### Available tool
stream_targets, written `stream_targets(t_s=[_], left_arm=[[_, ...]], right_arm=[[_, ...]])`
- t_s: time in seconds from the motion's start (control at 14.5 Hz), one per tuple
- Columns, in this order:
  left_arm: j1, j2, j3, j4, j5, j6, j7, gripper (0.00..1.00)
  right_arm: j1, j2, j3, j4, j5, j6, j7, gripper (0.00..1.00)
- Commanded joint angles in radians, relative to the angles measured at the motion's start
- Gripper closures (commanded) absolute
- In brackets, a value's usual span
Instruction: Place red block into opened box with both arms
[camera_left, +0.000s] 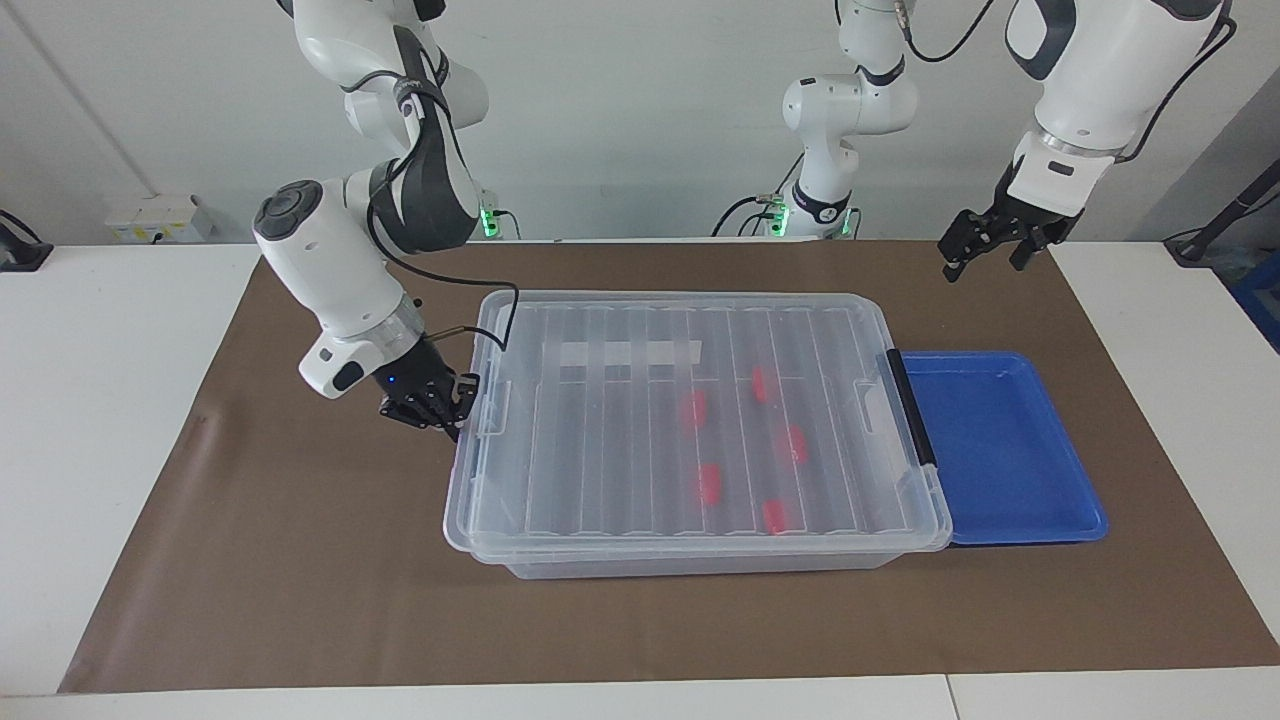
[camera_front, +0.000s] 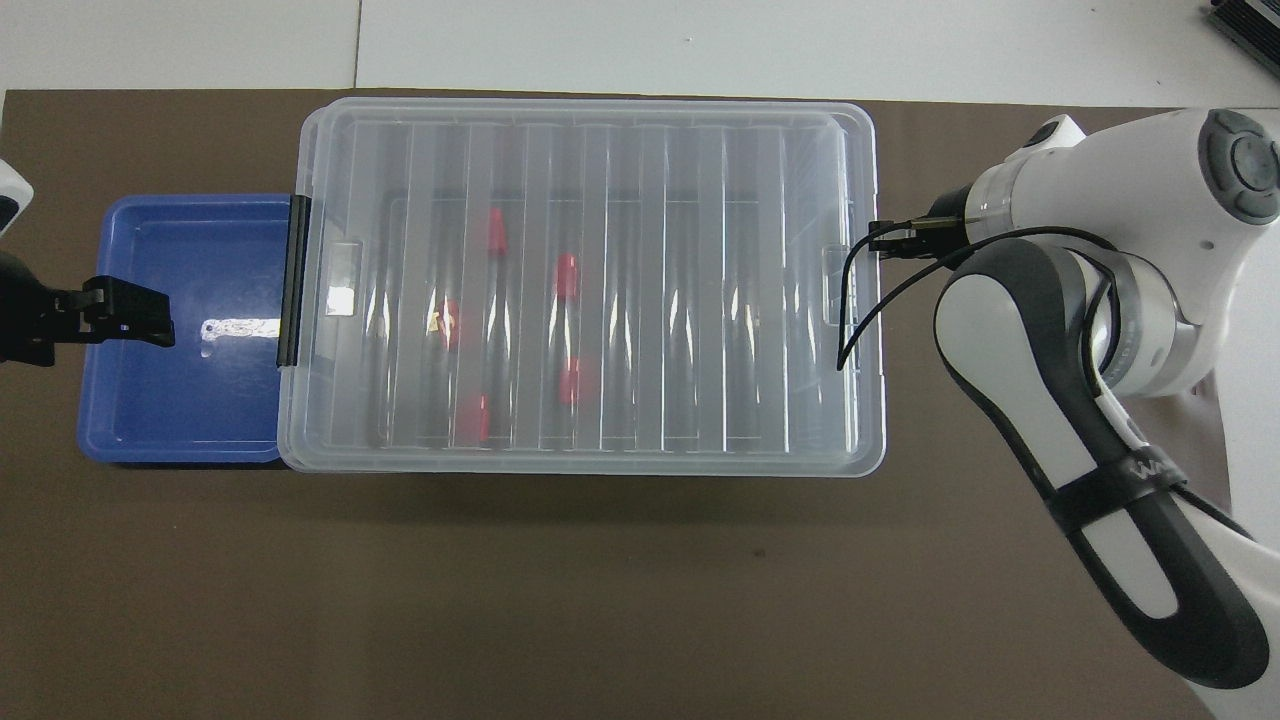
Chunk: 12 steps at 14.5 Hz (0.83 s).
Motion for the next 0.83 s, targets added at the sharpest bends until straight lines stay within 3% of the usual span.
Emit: stream_targets(t_s=[0.0, 0.34, 0.41, 0.48, 0.55, 0.76], left_arm=[[-0.004, -0.004, 0.006, 0.003, -0.015, -0.001, 0.011, 0.00], [-0.004, -0.004, 0.006, 0.001, -0.015, 0.005, 0.011, 0.00], [-0.004, -0.004, 0.006, 0.001, -0.015, 0.005, 0.011, 0.00], [-0.004, -0.004, 0.006, 0.001, -0.015, 0.005, 0.011, 0.00], [-0.004, -0.004, 0.006, 0.000, -0.015, 0.005, 0.011, 0.00], [-0.004, -0.004, 0.006, 0.001, -0.015, 0.005, 0.011, 0.00]], right_arm=[[0.003, -0.016, 0.000, -0.017, 0.054, -0.006, -0.001, 1.00], [-0.009, -0.013, -0.007, 0.001, -0.029, -0.038, -0.008, 1.00], [-0.010, -0.016, -0.010, 0.009, -0.104, -0.053, -0.003, 0.72], [-0.010, -0.030, -0.015, 0.013, -0.169, -0.065, 0.008, 0.23], [-0.016, -0.045, -0.017, 0.013, -0.209, -0.077, 0.020, 0.00], [-0.041, -0.108, -0.018, 0.018, -0.329, -0.156, 0.125, 0.00]])
